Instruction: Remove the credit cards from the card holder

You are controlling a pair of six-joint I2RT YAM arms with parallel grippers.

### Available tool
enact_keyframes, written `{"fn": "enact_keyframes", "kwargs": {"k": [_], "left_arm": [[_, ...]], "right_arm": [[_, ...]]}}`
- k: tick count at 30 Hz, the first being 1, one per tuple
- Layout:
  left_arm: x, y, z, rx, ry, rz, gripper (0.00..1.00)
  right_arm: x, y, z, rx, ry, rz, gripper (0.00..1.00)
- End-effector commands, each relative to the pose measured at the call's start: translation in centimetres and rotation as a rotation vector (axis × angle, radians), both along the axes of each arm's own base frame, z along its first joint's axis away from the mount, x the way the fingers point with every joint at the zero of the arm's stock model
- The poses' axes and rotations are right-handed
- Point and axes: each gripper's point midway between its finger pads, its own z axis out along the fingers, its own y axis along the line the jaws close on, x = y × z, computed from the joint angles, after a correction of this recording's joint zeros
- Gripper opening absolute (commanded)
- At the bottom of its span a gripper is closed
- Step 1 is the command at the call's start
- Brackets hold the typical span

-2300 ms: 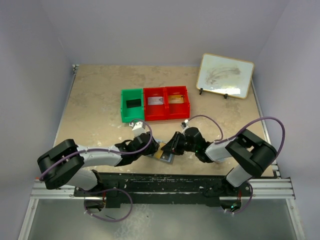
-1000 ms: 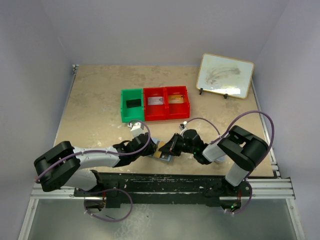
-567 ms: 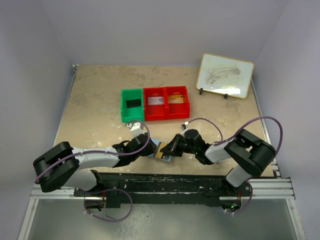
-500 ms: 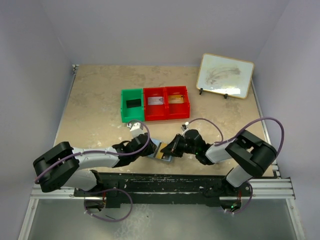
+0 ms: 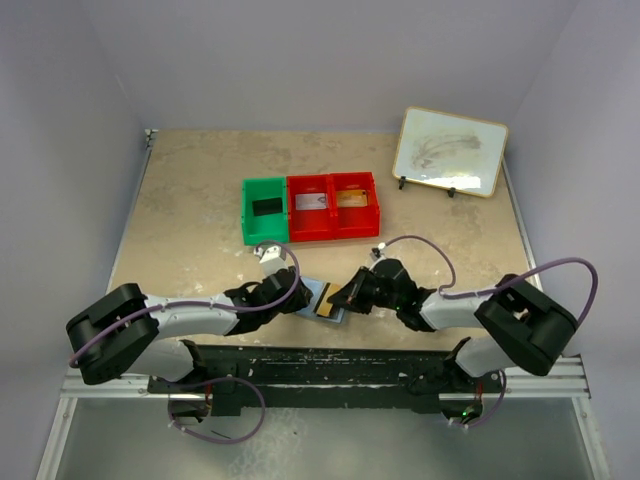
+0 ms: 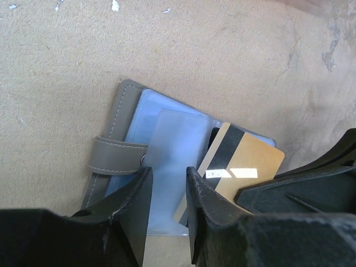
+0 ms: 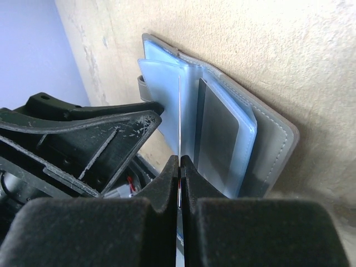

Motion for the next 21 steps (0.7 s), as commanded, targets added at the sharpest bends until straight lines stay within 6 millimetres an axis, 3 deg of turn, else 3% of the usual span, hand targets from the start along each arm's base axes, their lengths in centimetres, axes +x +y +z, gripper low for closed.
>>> {"fn": "enact_keyframes", "kwargs": {"k": [1, 12, 16, 21], "left_arm": [[0.6, -0.2, 0.9, -0.020, -0.022, 0.022, 0.28], [1.0, 0.4, 3.2, -0.049, -0.079, 0.048, 0.29], [0.7, 0.4, 4.3, -0.087, -0.113, 0.013, 0.46], [0.3, 1.6, 5.0, -0.052, -0.135, 0.007, 0.58]], "right_arm": [[1.1, -0.9, 0.7, -0.058, -0.062, -0.039, 0.00], [2.6, -1.4, 4.3, -0.085, -0.310, -0.006, 0.00], [3.4, -2.2, 5.5, -0.112, -0.420, -0.024, 0.00], [5.3, -4.1, 7.6, -0.274, -0.598, -0.035, 0.00]]}}
